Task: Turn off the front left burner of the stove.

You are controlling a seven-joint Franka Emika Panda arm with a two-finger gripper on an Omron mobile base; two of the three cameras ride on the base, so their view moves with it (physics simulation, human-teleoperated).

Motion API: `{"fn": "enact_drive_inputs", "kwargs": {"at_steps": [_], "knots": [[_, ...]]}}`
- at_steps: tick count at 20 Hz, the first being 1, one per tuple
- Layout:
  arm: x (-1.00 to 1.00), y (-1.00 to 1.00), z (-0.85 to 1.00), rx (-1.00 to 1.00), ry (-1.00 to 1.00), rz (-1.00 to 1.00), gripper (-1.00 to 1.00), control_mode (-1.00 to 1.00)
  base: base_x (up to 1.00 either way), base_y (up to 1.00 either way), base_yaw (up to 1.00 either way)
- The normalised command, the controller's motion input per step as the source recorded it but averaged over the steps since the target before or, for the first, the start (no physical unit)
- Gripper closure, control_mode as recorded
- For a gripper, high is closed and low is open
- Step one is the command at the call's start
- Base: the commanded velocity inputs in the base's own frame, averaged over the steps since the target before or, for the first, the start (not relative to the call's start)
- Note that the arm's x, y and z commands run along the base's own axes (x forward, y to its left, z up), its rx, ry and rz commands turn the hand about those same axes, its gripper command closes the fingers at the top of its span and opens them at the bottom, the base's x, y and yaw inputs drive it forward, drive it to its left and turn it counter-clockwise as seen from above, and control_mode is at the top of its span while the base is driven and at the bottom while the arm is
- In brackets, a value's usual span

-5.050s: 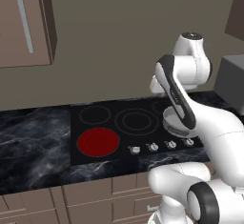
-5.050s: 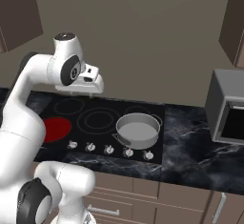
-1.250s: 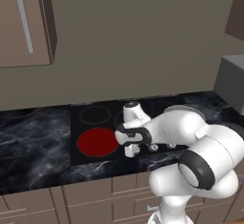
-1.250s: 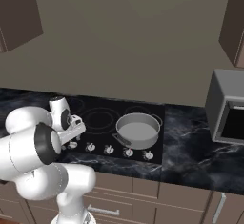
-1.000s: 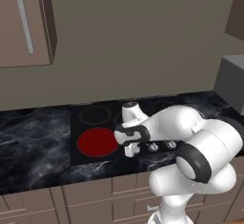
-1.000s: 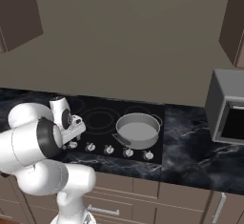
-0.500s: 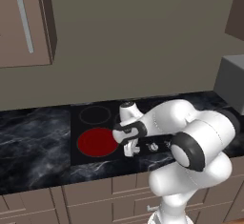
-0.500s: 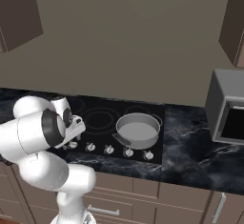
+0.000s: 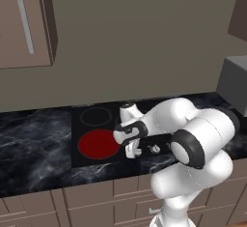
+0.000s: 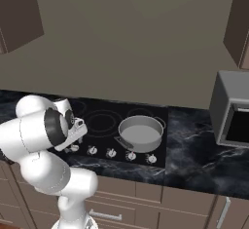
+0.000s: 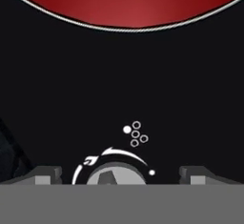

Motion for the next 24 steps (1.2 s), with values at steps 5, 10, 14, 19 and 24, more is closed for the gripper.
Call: {"fn": "enact_drive_inputs", "kwargs": {"at_steps": [5,10,14,19,24], "knots": [[-0.34,0.0,0.0,-0.01,0.0,0.0,-1.0,-1.0,0.0,0.0,0.0],[-0.06,0.0,0.0,0.0,0.0,0.0,-1.0,-1.0,0.0,0.0,0.0],[0.05,0.0,0.0,0.0,0.0,0.0,-1.0,-1.0,0.0,0.0,0.0],[0.17,0.0,0.0,0.0,0.0,0.02,-1.0,-1.0,0.0,0.0,0.0],[0.1,0.0,0.0,0.0,0.0,0.03,-1.0,-1.0,0.0,0.0,0.0]]}}
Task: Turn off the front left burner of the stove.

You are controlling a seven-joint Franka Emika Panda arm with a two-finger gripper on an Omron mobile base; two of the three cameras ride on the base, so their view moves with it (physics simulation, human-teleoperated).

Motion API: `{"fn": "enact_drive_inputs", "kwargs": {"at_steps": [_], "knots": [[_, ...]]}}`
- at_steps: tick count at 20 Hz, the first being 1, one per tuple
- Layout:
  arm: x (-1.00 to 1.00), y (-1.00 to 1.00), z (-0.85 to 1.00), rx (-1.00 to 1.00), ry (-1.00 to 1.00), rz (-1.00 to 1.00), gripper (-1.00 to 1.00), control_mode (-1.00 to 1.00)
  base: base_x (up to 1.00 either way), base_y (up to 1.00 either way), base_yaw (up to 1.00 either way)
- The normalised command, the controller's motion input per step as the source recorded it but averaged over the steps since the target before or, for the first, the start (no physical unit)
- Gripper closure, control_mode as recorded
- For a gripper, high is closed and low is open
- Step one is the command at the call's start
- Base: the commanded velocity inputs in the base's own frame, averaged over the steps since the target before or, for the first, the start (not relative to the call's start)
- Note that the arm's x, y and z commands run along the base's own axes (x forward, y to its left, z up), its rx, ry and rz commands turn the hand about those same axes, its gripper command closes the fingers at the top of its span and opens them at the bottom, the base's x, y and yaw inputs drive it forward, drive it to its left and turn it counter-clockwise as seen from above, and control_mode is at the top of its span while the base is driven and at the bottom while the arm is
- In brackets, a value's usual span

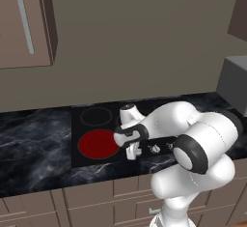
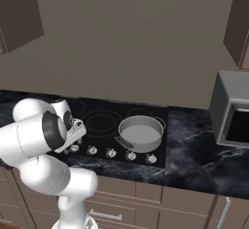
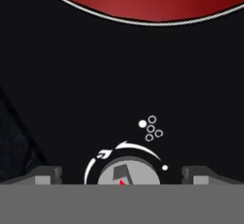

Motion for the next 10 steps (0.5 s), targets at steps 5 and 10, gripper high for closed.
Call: {"fn": "enact_drive_inputs", "kwargs": {"at_steps": [5,10], "knots": [[0.11,0.0,0.0,0.0,0.0,0.03,-1.0,-1.0,0.0,0.0,0.0],[0.0,0.0,0.0,0.0,0.0,0.01,-1.0,-1.0,0.0,0.0,0.0]]}}
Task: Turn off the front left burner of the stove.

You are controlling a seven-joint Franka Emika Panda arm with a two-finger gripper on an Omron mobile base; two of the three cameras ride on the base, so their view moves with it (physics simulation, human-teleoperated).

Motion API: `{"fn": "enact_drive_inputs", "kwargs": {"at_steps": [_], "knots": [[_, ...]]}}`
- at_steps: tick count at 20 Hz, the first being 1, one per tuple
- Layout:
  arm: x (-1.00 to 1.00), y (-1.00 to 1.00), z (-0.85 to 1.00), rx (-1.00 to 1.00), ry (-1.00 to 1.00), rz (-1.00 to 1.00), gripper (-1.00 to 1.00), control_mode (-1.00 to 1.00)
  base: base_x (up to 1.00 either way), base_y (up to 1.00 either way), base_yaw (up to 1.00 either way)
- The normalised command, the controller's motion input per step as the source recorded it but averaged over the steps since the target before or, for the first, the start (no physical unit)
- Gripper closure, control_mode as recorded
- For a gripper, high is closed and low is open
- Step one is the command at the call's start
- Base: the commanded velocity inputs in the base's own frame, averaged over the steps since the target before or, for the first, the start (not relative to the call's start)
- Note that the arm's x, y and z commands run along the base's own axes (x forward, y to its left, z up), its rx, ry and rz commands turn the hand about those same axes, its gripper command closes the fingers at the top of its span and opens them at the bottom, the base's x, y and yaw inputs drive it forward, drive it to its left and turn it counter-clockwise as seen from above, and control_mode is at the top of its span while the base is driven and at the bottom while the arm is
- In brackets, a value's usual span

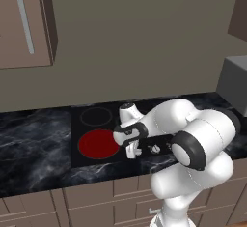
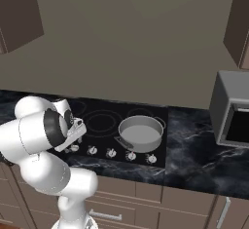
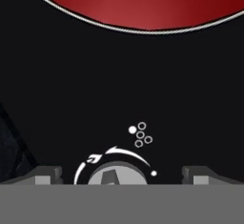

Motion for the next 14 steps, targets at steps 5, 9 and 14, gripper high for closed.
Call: {"fn": "enact_drive_inputs", "kwargs": {"at_steps": [5,9,14], "knots": [[0.0,0.0,0.0,0.0,0.0,0.0,1.0,-1.0,0.0,0.0,0.0],[0.0,0.0,0.0,0.0,0.0,0.0,1.0,-1.0,0.0,0.0,0.0],[0.0,-0.1,0.0,0.0,0.01,0.0,1.0,-1.0,0.0,0.0,0.0]]}}
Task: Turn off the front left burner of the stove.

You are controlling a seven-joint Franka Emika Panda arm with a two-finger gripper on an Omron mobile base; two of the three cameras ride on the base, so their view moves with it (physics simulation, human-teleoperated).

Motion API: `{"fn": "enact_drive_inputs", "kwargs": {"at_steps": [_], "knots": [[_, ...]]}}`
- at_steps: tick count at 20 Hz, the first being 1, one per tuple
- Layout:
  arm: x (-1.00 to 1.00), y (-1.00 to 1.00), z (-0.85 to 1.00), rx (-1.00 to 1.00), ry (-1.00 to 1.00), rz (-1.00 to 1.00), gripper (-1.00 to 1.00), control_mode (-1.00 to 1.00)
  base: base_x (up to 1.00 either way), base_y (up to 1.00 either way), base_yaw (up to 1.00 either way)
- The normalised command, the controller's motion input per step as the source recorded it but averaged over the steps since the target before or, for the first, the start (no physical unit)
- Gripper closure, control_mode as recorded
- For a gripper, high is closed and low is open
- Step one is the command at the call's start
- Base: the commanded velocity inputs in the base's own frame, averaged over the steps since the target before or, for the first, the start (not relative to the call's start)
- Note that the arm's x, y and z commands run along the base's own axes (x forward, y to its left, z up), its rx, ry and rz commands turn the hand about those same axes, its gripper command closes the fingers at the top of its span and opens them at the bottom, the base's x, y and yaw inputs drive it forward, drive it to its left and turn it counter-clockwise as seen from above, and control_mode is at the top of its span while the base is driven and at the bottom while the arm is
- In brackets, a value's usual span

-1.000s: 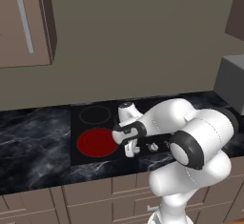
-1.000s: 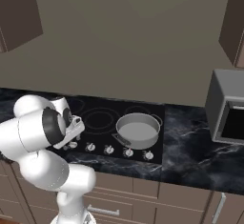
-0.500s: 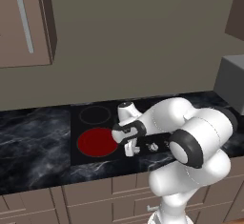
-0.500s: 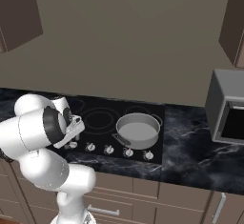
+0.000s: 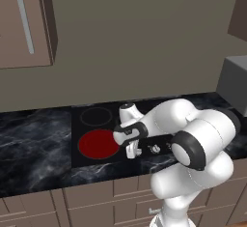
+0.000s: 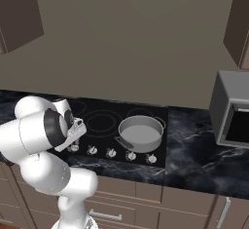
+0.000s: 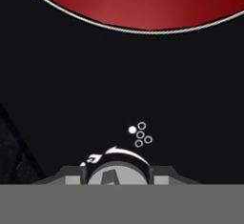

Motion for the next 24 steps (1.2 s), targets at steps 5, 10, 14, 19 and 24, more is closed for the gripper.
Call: {"fn": "enact_drive_inputs", "kwargs": {"at_steps": [5,10,14,19,24], "knots": [[-0.01,-0.09,0.0,0.0,0.04,-0.01,1.0,-1.0,0.0,0.0,0.0],[0.0,-0.04,0.0,0.03,0.03,-0.16,1.0,-1.0,0.0,0.0,0.0],[0.0,0.0,0.0,0.03,0.01,-0.29,1.0,-1.0,0.0,0.0,0.0],[0.0,0.0,0.0,0.01,0.0,-0.4,1.0,-1.0,0.0,0.0,0.0],[-0.03,0.0,-0.02,0.0,-0.03,-0.51,1.0,-1.0,0.0,0.0,0.0]]}}
